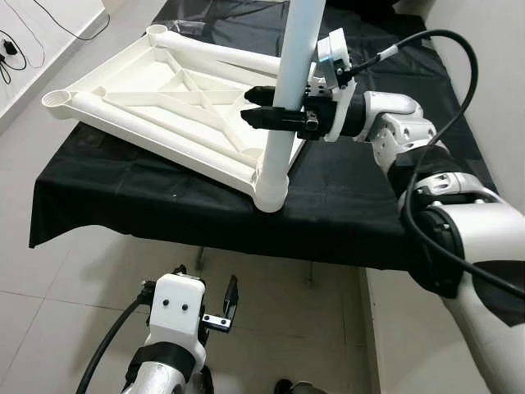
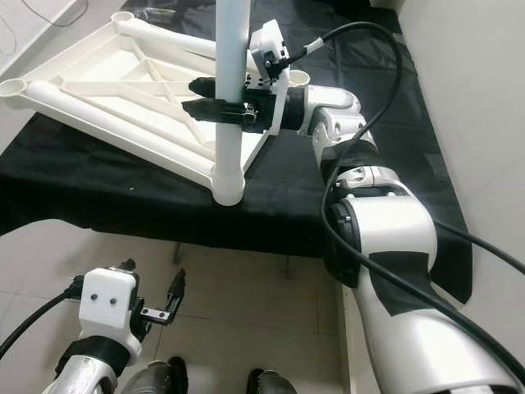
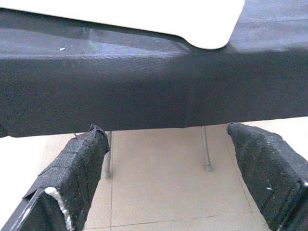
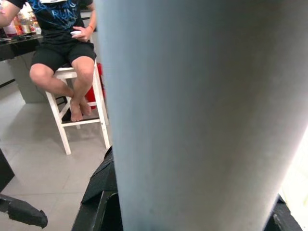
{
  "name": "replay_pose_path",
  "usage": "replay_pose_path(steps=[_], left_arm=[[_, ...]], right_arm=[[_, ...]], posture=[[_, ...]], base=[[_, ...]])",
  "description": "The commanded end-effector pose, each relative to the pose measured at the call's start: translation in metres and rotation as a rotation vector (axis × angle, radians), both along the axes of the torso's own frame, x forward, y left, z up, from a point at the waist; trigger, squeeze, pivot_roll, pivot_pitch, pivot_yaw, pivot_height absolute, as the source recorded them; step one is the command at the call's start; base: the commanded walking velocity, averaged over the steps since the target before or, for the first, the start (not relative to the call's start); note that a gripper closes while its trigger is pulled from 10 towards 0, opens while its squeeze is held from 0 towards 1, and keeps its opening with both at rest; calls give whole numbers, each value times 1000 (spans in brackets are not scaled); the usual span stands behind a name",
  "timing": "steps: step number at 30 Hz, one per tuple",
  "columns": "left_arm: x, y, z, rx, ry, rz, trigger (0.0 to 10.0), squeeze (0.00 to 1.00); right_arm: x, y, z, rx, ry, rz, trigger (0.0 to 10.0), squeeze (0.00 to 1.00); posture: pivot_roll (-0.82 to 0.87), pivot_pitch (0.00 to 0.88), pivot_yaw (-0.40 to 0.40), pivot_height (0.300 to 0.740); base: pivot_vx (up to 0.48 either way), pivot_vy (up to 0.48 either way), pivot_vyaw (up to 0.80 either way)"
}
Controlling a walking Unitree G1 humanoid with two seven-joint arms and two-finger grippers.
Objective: Building children table
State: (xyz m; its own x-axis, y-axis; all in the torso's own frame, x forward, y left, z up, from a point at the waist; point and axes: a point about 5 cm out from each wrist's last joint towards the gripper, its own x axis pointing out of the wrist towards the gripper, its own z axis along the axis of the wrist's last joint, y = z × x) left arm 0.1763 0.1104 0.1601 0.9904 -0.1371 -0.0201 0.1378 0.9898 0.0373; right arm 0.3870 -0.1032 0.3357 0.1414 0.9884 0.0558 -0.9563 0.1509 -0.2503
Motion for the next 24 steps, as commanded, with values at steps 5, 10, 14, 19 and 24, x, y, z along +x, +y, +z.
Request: replay_pose_path(steps=[5, 10, 14, 19, 24], left_arm=[[-4, -1, -1, 2, 7, -5, 10000, 0], [-5, -2, -1, 0, 8, -4, 10000, 0], [-4, -2, -1, -2, 8, -5, 10000, 0], [-3, -2, -1, -2, 7, -3, 10000, 0], [-3, -1, -1, 0, 8, -3, 10000, 0]], right_arm=[[2, 7, -13, -28, 19, -27, 10000, 0], [3, 7, -10, -29, -1, -56, 10000, 0], [4, 6, -7, -27, -18, -75, 10000, 0], [2, 3, -10, -60, -13, -44, 10000, 0], [3, 1, -13, -73, -16, -46, 10000, 0]], posture=[[95, 241, -73, 740], [92, 246, -75, 740], [89, 250, -76, 740], [89, 250, -76, 740], [91, 253, -72, 740]], base=[[0, 0, 0], [0, 0, 0], [0, 0, 0], [0, 0, 0], [0, 0, 0]])
